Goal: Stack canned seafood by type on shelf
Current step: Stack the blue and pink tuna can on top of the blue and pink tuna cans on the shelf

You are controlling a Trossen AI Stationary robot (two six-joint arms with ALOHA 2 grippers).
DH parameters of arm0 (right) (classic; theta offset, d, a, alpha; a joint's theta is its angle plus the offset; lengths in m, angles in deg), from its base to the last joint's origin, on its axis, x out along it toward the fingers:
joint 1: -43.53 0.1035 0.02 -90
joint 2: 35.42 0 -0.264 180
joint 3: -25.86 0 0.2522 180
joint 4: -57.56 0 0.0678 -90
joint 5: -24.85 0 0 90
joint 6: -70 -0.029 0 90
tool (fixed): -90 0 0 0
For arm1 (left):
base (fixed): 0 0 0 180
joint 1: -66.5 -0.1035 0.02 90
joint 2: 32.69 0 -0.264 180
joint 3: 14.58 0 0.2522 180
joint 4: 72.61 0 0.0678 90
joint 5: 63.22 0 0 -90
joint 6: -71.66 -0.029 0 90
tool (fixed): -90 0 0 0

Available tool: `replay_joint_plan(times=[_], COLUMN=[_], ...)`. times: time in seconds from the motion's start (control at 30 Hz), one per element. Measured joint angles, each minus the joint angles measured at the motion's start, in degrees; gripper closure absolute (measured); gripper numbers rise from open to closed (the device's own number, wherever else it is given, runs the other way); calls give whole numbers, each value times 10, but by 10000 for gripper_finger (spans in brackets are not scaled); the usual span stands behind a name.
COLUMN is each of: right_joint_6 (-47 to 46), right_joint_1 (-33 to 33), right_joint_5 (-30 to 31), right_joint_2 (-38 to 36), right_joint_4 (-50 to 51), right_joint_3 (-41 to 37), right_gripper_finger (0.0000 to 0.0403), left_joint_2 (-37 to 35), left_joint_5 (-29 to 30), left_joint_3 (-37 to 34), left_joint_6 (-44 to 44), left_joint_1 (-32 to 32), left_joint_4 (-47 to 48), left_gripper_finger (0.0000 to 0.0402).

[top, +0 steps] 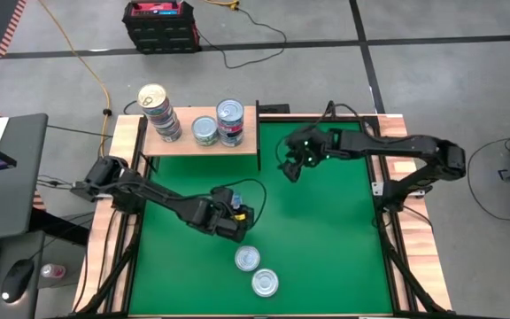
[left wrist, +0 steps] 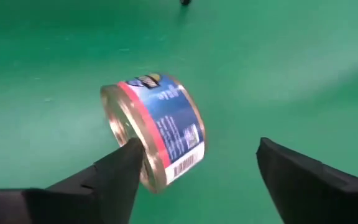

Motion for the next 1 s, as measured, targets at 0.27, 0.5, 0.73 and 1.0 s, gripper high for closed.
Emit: replay_joint_plan(times=[0.27, 0.5, 0.73, 1.0], right_joint_6=[35, 45, 41, 34], right_joint_1=[-21, -21, -13, 9], right_joint_5=[-43, -59, -61, -60], right_joint_2=[-2, -2, -2, -2], right_joint_4=[0, -6, -31, -48], right_joint_3=[0, -5, -24, -45], right_gripper_finger=[113, 113, 113, 113], left_joint_2=[17, 17, 16, 11], left_joint_5=[-63, -61, -61, -95], left_joint_3=[4, 7, 7, 7], left_joint_6=[18, 53, 91, 126], left_joint_1=[-32, -31, -24, 5], left_joint_4=[4, 78, 86, 175], left_gripper_finger=[46, 56, 61, 62])
